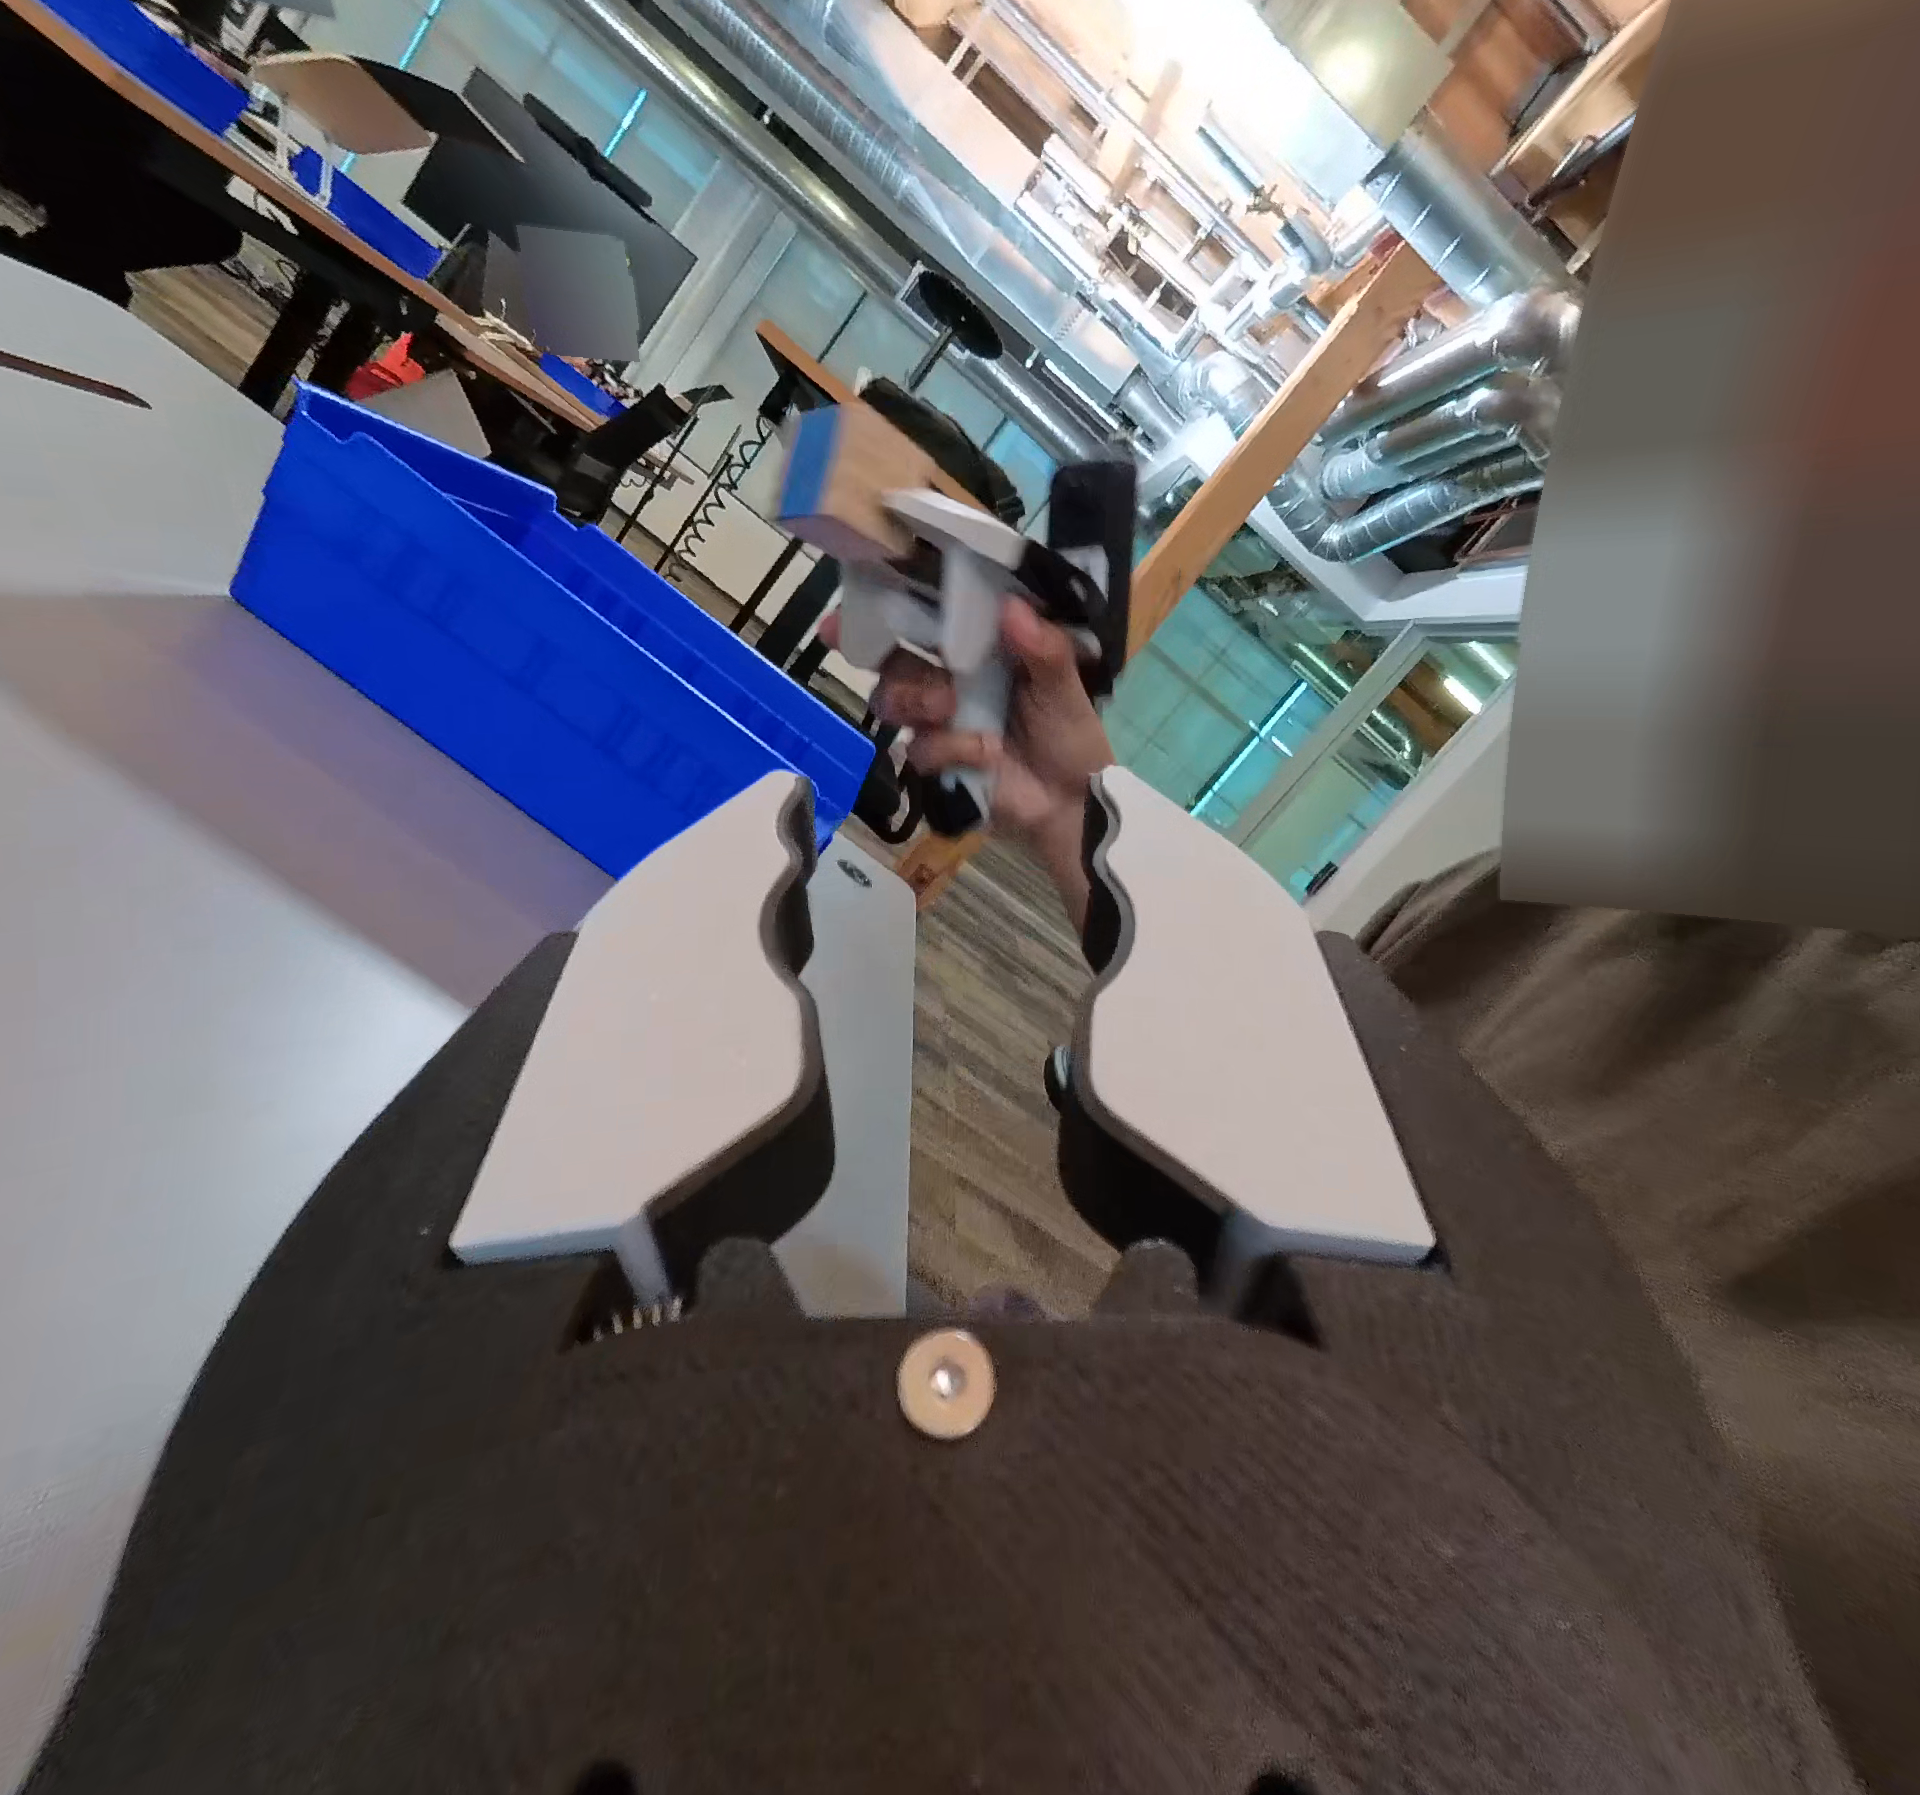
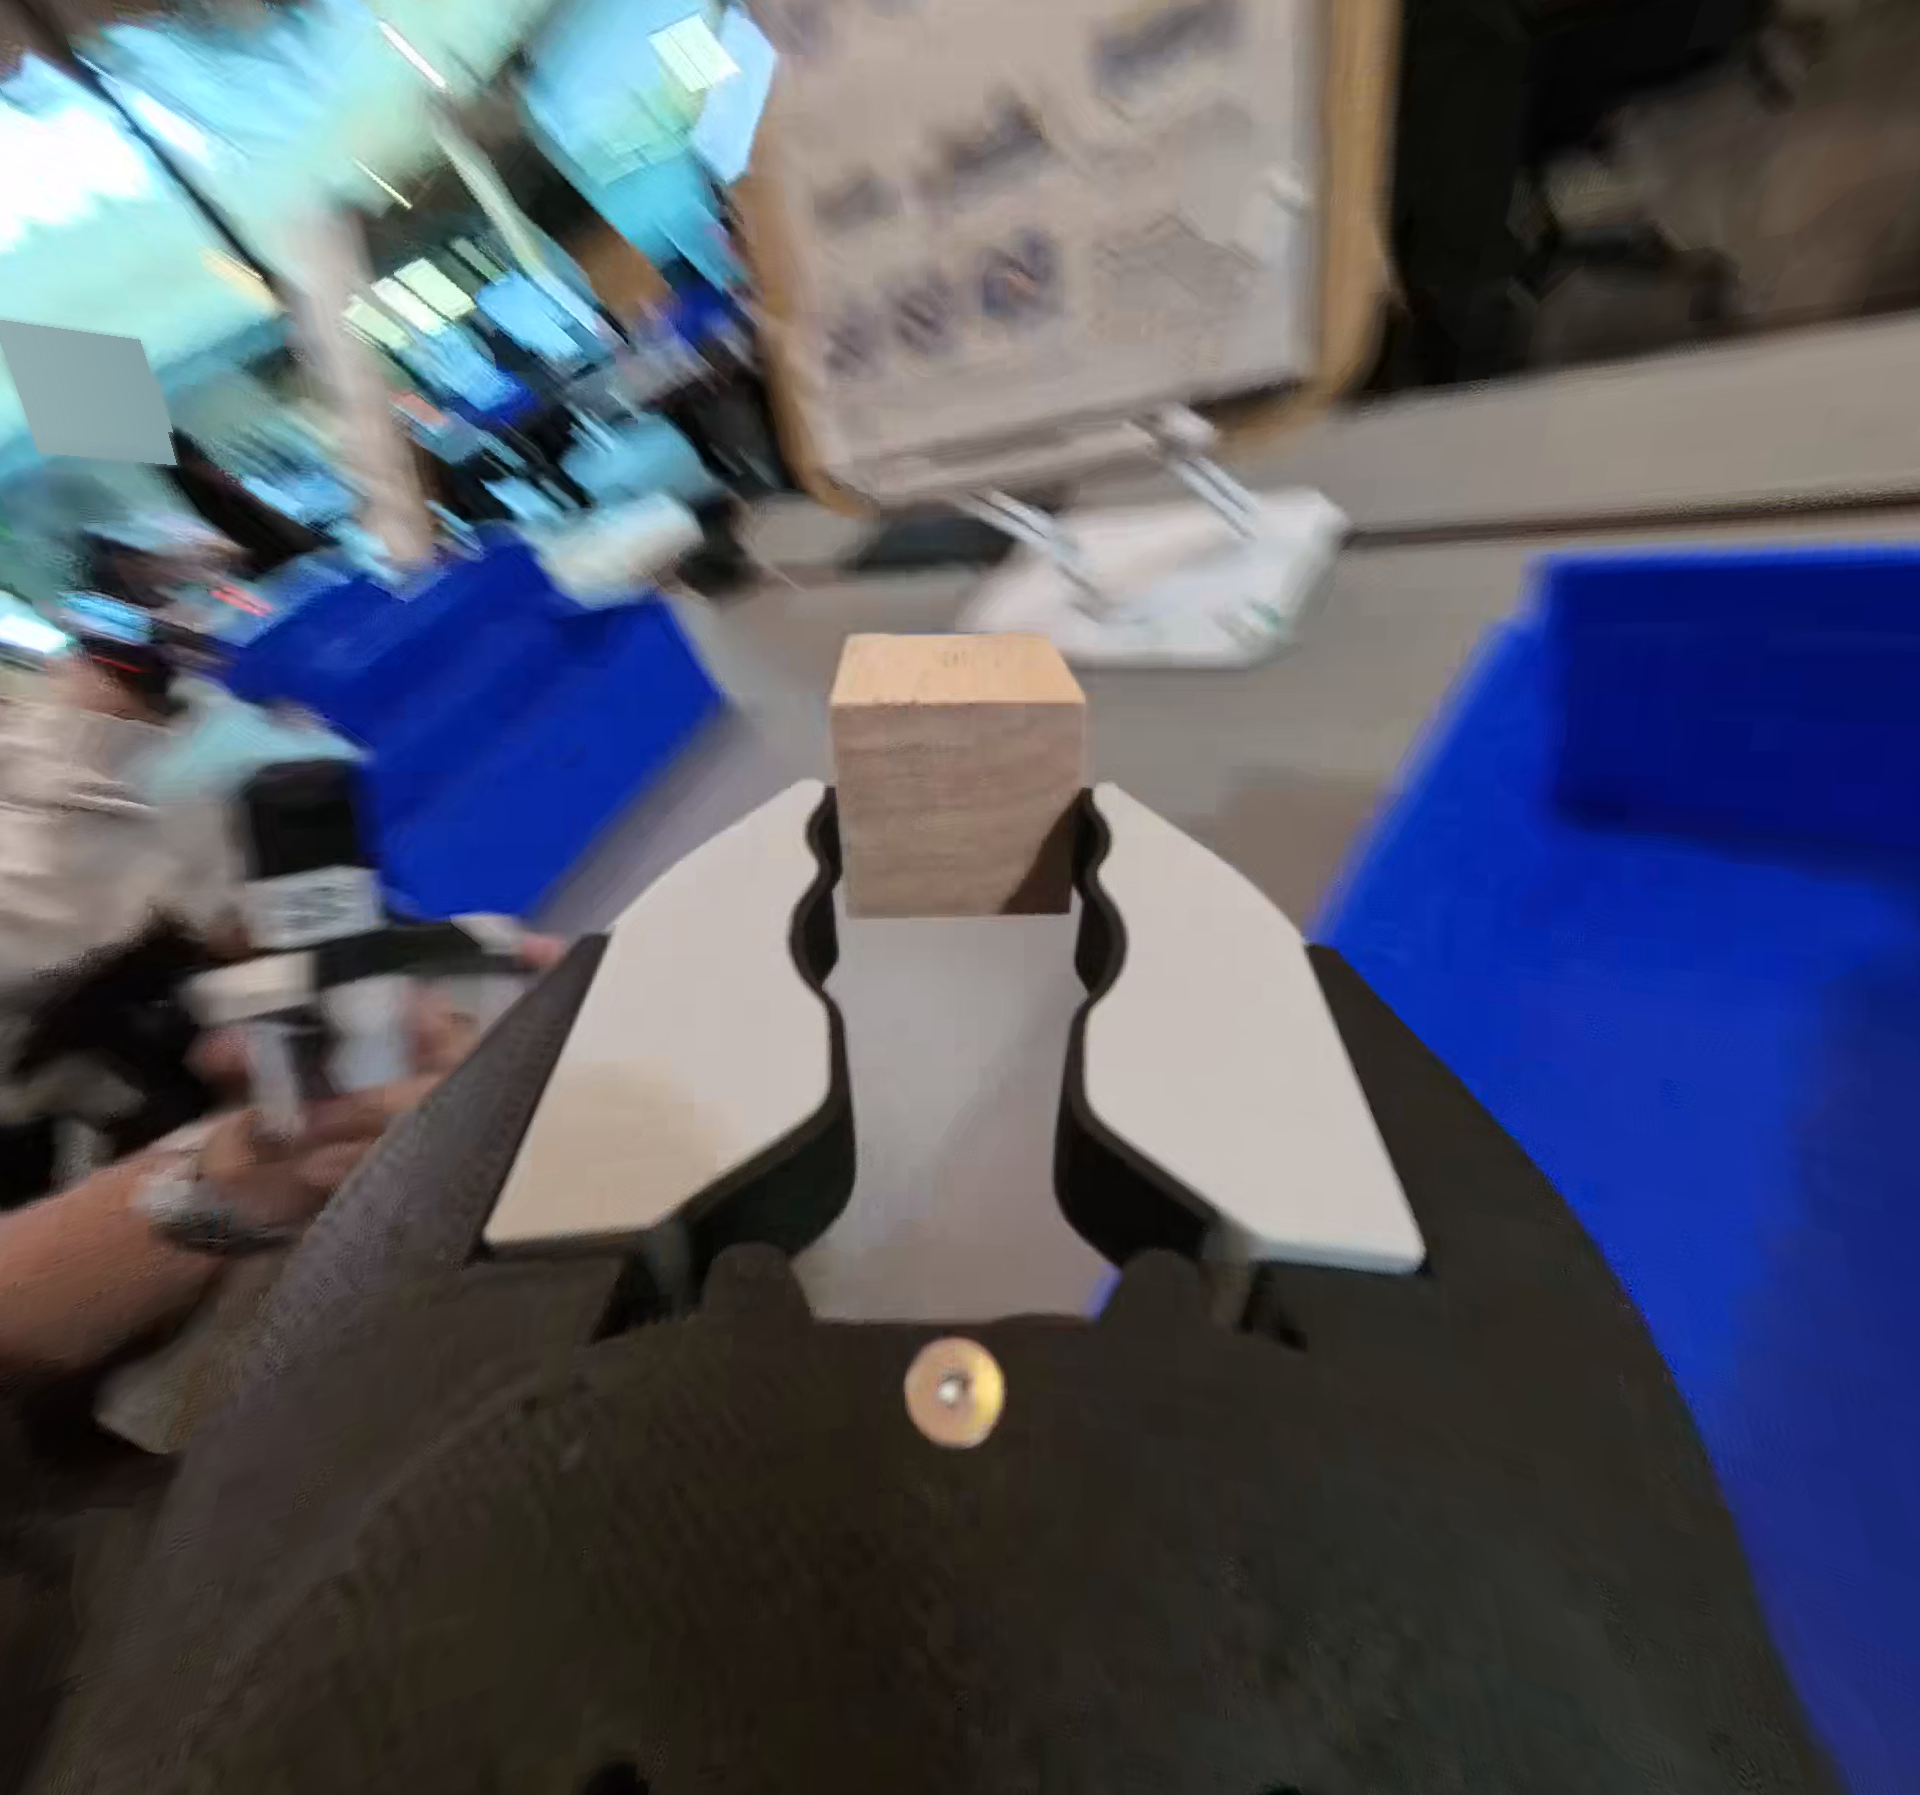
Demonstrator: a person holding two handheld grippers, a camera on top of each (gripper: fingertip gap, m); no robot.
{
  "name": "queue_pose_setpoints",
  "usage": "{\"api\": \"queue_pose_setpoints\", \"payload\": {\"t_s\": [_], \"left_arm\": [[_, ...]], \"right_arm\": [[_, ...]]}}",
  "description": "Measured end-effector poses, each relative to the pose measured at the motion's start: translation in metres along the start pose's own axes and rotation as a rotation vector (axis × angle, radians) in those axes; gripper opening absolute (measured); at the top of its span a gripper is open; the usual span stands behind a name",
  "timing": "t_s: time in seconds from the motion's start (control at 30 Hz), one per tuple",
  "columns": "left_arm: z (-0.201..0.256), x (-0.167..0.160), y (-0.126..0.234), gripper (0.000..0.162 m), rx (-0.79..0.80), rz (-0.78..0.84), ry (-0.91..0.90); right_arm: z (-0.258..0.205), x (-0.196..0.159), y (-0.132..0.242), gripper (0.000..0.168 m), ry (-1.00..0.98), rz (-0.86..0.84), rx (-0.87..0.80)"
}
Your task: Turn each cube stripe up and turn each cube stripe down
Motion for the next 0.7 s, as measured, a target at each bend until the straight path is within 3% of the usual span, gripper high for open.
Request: {"api": "queue_pose_setpoints", "payload": {"t_s": [0.13,0.33,0.5,0.6,0.7], "left_arm": [[-0.001,-0.008,-0.008,0.048,-0.020,-0.044,0.037],[-0.001,-0.014,-0.012,0.052,0.017,-0.087,0.027],[-0.004,-0.014,-0.007,0.051,0.070,-0.124,-0.031],[-0.006,-0.015,-0.004,0.051,0.070,-0.115,0.005],[-0.005,-0.011,-0.001,0.051,0.070,-0.097,0.007]], "right_arm": [[0.095,0.019,-0.033,0.044,0.036,-0.366,-0.369],[0.177,-0.005,-0.103,0.044,-0.036,-0.756,-0.581],[0.188,-0.001,-0.126,0.045,-0.045,-0.729,-0.642],[0.185,0.002,-0.128,0.066,-0.068,-0.715,-0.606],[0.172,0.014,-0.111,0.070,-0.008,-0.654,-0.640]]}}
Point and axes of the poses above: each gripper's, where its closed fingertips meet, y back along the fingers, x out of its top, z = x × y across the jaws, the point moved 10 cm from there along y, back along the fingers, and after that the axes turned 1 degree about -z, right-handed, at the moved point
